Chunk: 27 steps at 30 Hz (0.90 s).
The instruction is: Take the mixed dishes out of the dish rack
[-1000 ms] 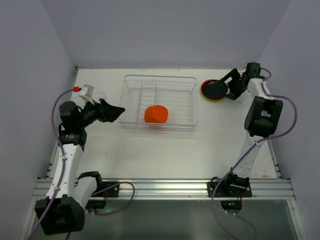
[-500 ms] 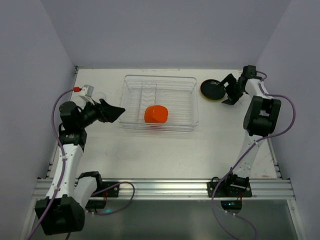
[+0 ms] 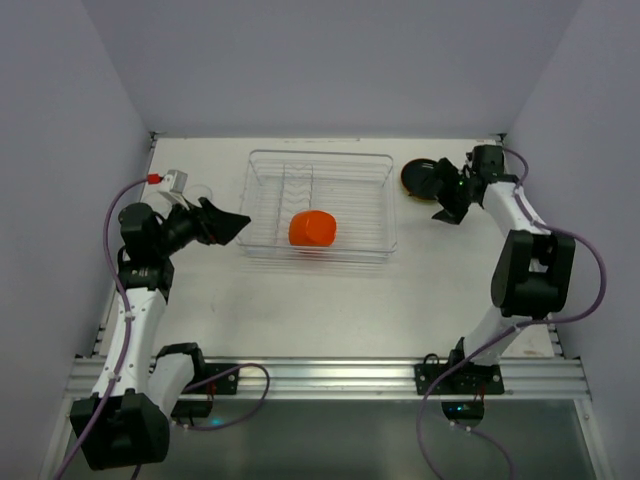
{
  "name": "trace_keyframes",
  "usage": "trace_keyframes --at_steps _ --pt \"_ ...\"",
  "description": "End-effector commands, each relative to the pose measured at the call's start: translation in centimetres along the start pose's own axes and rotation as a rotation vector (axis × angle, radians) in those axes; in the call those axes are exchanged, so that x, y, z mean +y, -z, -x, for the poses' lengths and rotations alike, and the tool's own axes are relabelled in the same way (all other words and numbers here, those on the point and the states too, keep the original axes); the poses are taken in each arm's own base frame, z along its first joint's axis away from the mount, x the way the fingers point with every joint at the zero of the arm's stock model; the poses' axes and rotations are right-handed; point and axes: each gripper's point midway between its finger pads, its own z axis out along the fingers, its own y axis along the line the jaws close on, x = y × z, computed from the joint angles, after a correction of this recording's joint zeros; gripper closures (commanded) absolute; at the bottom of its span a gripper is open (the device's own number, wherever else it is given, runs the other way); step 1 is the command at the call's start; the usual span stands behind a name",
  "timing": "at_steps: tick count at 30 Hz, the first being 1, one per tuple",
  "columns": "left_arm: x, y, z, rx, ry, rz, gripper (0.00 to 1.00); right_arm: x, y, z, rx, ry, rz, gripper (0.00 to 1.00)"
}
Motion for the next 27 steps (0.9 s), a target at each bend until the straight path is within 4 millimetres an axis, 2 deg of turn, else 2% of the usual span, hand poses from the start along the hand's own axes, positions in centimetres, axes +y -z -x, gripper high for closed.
trace_keyframes --at_steps 1,2,3,4,5,6,7,8,9,10,11,12,19,23,24,25,26,27 --pt "-0.1 0.0 0.5 -0.017 -0.011 -0.018 0.00 1.1 2.1 -0.2 -0.109 0.092 0.054 0.02" --pt "0.0 -0.1 0.4 -0.016 -0.009 -0.014 0.00 0.3 1.9 -1.6 -0.099 0.091 0.048 0.02" --pt "0.0 -0.1 0.4 -0.017 -0.010 -0.014 0.00 1.3 3.2 -1.6 -0.143 0.124 0.080 0.02" --pt "0.0 -0.1 0.4 -0.016 -0.009 -0.014 0.00 1.2 3.6 -1.8 -0.161 0.136 0.079 0.02" --pt "0.1 -0.1 0.4 -0.014 -0.006 -0.013 0.00 0.6 3.6 -3.0 -0.151 0.139 0.074 0.02" --pt "0.2 -0.2 0.4 -0.013 -0.005 -0.013 0.00 1.8 5.0 -3.1 -0.188 0.188 0.131 0.01" --pt "0.2 -0.2 0.3 -0.011 -0.003 -0.012 0.00 2.1 5.6 -3.4 -0.207 0.201 0.148 0.01" --pt "0.3 -0.2 0.3 -0.010 -0.002 -0.011 0.00 1.4 5.6 -4.5 -0.204 0.200 0.147 0.01" --pt "0.3 -0.3 0.3 -0.010 -0.002 -0.011 0.00 2.6 7.3 -4.5 -0.269 0.234 0.197 0.01" --pt "0.3 -0.3 0.4 -0.012 -0.005 -0.012 0.00 3.0 7.9 -4.9 -0.285 0.252 0.227 0.01" --pt "0.3 -0.3 0.4 -0.012 -0.004 -0.012 0.00 2.4 7.9 -5.8 -0.284 0.258 0.235 0.01" --pt "0.3 -0.3 0.4 -0.013 -0.005 -0.011 0.00 3.3 9.2 -5.8 -0.330 0.285 0.273 0.01" --pt "0.4 -0.4 0.3 -0.009 0.000 -0.016 0.00 4.7 11.4 -8.6 -0.321 0.336 0.388 0.01" --pt "0.3 -0.4 0.2 -0.008 0.001 -0.020 0.00 5.0 11.4 -10.0 -0.337 0.350 0.458 0.01" --pt "0.3 -0.4 0.3 -0.010 0.000 -0.021 0.00 5.7 11.8 -9.7 -0.379 0.379 0.502 0.01" --pt "0.3 -0.4 0.3 -0.011 -0.001 -0.022 0.00 5.0 11.1 -10.4 -0.376 0.381 0.510 0.01" --pt "0.3 -0.4 0.3 -0.012 -0.003 -0.022 0.00 6.1 12.0 -10.2 -0.424 0.408 0.564 0.01" --pt "0.3 -0.4 0.3 -0.012 -0.003 -0.022 0.00 6.3 12.1 -10.5 -0.432 0.410 0.585 0.01"
